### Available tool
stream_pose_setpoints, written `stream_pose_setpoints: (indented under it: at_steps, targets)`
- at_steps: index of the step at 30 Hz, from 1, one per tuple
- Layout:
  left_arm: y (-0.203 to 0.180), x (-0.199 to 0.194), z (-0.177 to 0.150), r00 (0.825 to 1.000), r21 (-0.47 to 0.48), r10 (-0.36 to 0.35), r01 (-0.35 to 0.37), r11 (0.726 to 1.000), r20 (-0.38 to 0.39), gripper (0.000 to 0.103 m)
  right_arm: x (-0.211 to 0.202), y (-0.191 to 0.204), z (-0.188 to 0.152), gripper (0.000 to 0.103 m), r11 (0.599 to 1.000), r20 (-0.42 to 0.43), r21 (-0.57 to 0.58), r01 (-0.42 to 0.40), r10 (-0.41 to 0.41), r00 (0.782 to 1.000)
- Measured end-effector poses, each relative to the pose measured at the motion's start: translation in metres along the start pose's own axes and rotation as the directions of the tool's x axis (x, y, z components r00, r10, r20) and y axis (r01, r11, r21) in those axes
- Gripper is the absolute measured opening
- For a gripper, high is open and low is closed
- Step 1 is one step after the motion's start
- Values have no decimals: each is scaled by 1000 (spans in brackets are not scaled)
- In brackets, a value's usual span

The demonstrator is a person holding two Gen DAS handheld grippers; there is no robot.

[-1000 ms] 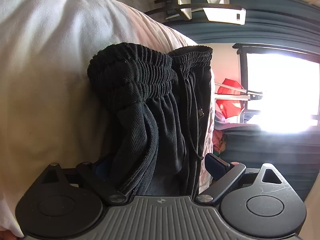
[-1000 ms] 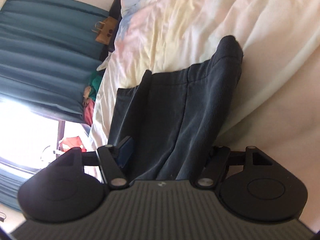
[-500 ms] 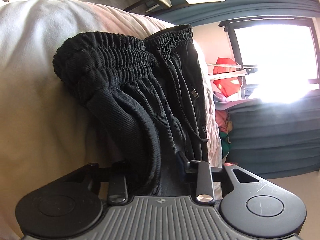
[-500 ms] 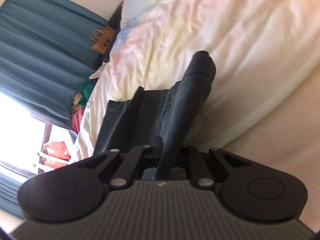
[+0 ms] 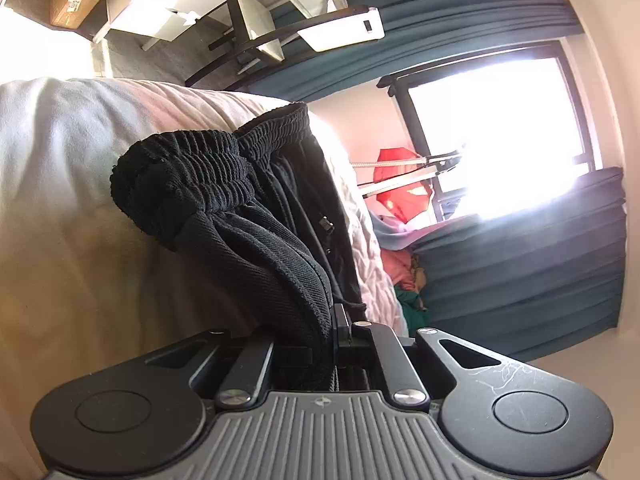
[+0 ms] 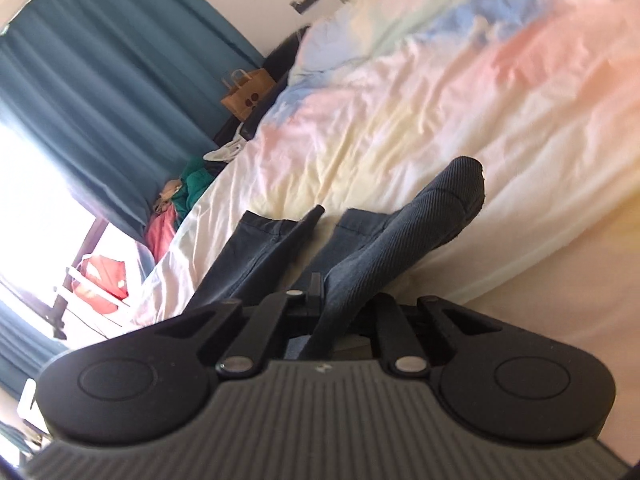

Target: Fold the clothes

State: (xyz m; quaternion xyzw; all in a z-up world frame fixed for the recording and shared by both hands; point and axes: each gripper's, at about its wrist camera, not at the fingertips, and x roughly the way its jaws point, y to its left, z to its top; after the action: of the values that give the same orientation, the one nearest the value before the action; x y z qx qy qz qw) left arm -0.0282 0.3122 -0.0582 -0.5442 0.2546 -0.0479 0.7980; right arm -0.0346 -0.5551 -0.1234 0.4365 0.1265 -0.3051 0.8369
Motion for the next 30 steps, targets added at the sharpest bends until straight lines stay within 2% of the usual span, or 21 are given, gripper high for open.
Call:
stream_pose_setpoints:
  at_steps: [4, 8, 11, 13, 15, 19, 24, 26, 30]
  targets:
    - [-10, -16, 1, 999, 23, -12, 11, 1000, 49, 8, -6, -2, 3, 7, 999, 12, 41, -6, 6, 1000]
    - [-44, 10, 21, 997, 70, -4, -1, 998, 77, 8, 6, 10, 17, 7, 995, 2, 97, -19, 19, 1000]
    - [-89, 64, 46, 997, 92, 0, -8, 996, 81, 8, 33, 44, 35, 7, 999, -1, 44, -29, 29, 1000]
    - [-122, 100, 61, 997, 126, 29, -38, 991, 75, 8, 57, 70, 49, 7, 999, -8, 23, -32, 32, 999]
    - [-149, 144, 77, 995, 140, 66, -76, 987, 72, 8, 88, 99, 61, 7, 999, 0, -2, -32, 32, 999]
    - [-186, 244, 104, 984, 171, 152, -165, 971, 88, 8, 162, 161, 70, 7, 993, 22, -113, 18, -16, 1000]
    - [-172, 362, 125, 956, 116, 271, -283, 952, 107, 8, 255, 211, 53, 7, 966, 18, -245, 83, -81, 997]
    - [-159, 403, 131, 941, 98, 324, -333, 938, 102, 9, 286, 216, 41, 7, 956, 4, -268, 123, -126, 992]
    - [-135, 452, 129, 911, 154, 407, -412, 898, 66, 10, 330, 205, 20, 7, 938, -22, -293, 185, -200, 980]
